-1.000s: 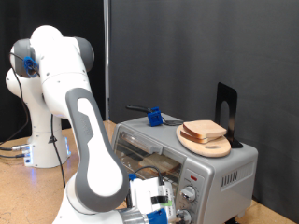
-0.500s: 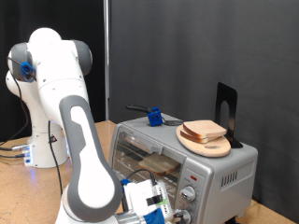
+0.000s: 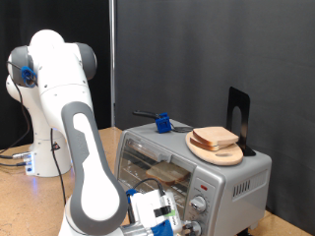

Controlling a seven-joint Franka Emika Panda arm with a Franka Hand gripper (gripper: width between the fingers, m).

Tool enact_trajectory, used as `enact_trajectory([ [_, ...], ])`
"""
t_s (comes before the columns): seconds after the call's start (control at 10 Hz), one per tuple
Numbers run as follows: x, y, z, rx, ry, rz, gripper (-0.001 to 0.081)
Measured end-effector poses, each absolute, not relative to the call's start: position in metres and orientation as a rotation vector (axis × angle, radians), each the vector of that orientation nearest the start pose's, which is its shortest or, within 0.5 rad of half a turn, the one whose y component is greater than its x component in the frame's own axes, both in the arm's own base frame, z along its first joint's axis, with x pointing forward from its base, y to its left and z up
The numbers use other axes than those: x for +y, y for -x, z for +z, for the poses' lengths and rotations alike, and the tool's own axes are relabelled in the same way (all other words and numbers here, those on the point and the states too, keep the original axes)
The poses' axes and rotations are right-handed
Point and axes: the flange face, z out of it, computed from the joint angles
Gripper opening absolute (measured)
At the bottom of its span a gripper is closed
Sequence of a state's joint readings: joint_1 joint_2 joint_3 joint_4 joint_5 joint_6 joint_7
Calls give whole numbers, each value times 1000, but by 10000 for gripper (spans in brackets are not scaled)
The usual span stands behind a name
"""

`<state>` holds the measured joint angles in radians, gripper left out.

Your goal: Make a piece of toast with the oven

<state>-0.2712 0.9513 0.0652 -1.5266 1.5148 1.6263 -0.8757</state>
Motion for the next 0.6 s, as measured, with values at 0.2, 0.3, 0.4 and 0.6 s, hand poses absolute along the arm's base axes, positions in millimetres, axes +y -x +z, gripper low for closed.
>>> enact_trajectory([
  [0.2,-43,-668,127,211,1585,-143,97],
  [0.3,-43,-668,127,226,1584,-130,97],
  [0.4,-43,-669,127,243,1586,-114,97],
  [0.6,-43,-669,128,247,1587,-109,97],
])
